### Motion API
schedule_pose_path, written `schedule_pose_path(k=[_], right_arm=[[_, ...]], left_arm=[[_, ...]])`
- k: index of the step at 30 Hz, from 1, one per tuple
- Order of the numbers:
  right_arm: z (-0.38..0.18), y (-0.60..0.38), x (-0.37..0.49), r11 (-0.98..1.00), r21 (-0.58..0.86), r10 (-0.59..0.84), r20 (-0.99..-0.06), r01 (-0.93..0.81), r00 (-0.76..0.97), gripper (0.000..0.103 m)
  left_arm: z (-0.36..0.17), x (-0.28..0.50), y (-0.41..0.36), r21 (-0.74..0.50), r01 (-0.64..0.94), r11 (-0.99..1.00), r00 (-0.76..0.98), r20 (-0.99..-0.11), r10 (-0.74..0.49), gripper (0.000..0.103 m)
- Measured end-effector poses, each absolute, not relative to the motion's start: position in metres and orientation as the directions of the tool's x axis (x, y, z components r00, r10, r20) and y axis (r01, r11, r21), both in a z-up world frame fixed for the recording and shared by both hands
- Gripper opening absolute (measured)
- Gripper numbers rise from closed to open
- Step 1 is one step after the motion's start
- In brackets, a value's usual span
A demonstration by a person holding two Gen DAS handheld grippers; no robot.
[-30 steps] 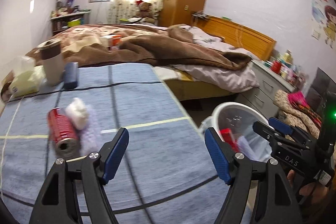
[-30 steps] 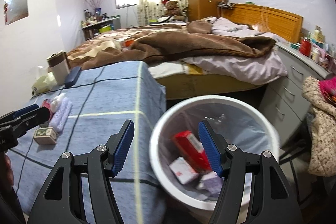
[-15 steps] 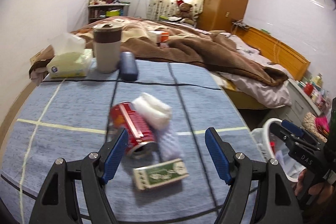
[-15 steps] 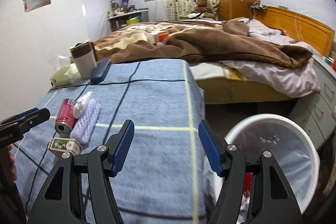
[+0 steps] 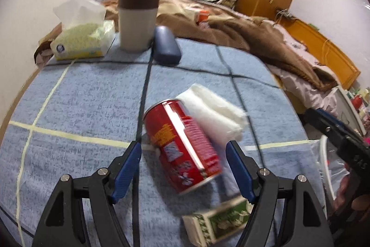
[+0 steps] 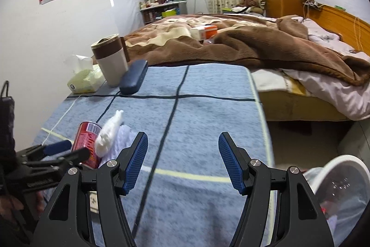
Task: Collect trash
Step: 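Grasp the red can with left tool while right tool grasps the white foam net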
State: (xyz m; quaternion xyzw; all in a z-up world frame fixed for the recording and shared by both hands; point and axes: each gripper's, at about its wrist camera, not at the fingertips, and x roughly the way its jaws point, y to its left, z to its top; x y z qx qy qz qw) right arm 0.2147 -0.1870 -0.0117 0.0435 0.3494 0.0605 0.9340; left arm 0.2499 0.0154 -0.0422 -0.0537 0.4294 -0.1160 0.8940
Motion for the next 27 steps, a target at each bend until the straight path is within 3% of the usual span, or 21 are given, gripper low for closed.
schedule_pose_path(k=[27], right_arm=[[-0.06,-0.119,0.245,0.927,0.277,0.372,-0.767,-0.253,0.522,0.065]], left_arm=[[-0.053,0.281,0.06,-0.157,0.114,0.981,0.596,-0.779,-0.194,0.077]])
